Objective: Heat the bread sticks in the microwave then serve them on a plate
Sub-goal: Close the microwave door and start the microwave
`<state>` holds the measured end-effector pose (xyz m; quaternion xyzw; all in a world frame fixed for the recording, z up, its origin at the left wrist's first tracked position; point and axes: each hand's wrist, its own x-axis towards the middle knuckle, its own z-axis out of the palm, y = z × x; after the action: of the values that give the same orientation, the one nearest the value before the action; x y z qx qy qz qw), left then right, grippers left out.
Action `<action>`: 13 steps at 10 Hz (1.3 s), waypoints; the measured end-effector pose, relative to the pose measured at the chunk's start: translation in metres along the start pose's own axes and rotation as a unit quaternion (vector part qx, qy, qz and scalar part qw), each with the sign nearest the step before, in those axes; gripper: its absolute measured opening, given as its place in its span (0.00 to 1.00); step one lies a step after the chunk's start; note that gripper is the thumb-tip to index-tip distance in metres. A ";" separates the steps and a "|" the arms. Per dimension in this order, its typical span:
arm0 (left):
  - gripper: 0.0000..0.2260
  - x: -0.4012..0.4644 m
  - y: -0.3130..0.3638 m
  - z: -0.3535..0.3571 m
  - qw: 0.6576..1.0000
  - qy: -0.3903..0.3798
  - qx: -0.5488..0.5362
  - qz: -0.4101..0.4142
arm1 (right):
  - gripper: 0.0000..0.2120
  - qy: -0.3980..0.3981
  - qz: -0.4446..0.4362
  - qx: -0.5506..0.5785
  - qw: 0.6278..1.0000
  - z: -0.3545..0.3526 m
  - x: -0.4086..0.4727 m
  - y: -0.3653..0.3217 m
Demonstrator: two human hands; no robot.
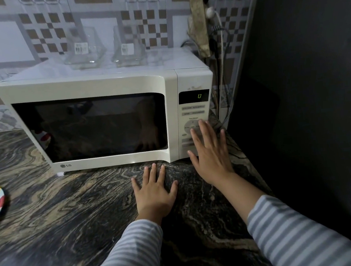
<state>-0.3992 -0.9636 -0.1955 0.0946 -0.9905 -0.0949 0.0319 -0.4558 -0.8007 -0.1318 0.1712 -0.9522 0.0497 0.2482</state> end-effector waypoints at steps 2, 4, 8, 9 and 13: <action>0.32 0.000 0.000 0.000 1.000 -0.003 0.003 0.002 | 0.30 -0.002 0.010 -0.011 1.000 0.001 0.003 -0.001; 0.31 0.001 -0.001 0.001 1.000 -0.002 0.001 0.001 | 0.30 0.000 0.017 -0.001 1.000 0.001 0.003 -0.005; 0.31 -0.003 0.000 -0.001 1.000 0.005 0.001 0.005 | 0.29 -0.115 0.003 0.048 0.992 0.009 -0.030 -0.012; 0.30 -0.004 -0.001 -0.001 1.000 0.003 0.002 0.004 | 0.28 -0.158 0.004 0.081 0.984 0.017 -0.040 -0.016; 0.30 -0.002 0.000 -0.001 1.000 0.009 -0.011 0.004 | 0.25 -0.195 0.052 0.137 0.970 0.042 -0.056 -0.017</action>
<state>-0.3971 -0.9637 -0.1942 0.0912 -0.9895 -0.1043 0.0422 -0.4233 -0.8073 -0.1953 0.1604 -0.9738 0.1585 0.0288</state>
